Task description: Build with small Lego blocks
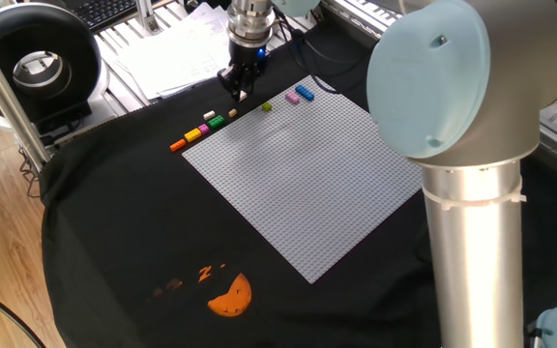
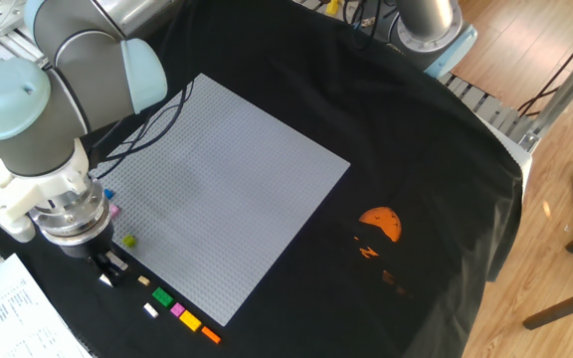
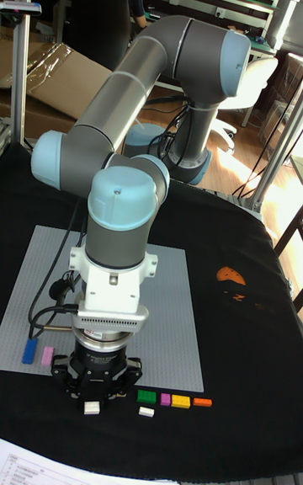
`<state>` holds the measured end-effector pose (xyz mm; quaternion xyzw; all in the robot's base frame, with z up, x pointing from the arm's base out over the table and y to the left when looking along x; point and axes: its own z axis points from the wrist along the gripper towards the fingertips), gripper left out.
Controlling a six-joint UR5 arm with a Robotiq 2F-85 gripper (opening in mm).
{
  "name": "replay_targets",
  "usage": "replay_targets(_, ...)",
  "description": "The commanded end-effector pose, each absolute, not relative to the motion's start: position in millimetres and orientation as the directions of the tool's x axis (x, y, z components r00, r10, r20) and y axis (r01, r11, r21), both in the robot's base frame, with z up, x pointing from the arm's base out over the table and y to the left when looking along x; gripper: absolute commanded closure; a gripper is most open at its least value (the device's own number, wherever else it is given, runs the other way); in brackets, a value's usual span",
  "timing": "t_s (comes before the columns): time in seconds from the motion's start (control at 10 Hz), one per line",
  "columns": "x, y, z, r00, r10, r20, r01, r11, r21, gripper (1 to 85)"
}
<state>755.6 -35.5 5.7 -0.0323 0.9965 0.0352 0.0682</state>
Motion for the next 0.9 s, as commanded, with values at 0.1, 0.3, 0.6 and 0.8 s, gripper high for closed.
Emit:
replay_targets(0.1,756.9,-34.5,7.5,-0.989,-0.048,-0.141,-0.06,0.995,0.077,48.0)
replay_targets(0.3,757.8,-34.0,6.8,-0.988,-0.049,-0.144,-0.061,0.995,0.078,48.3)
replay_targets(0.6,758.4,-33.9,5.9,-0.989,-0.046,-0.144,-0.057,0.996,0.074,48.7)
replay_targets(0.8,758.5,-34.1,5.6,-0.989,-0.046,-0.144,-0.057,0.996,0.073,50.3)
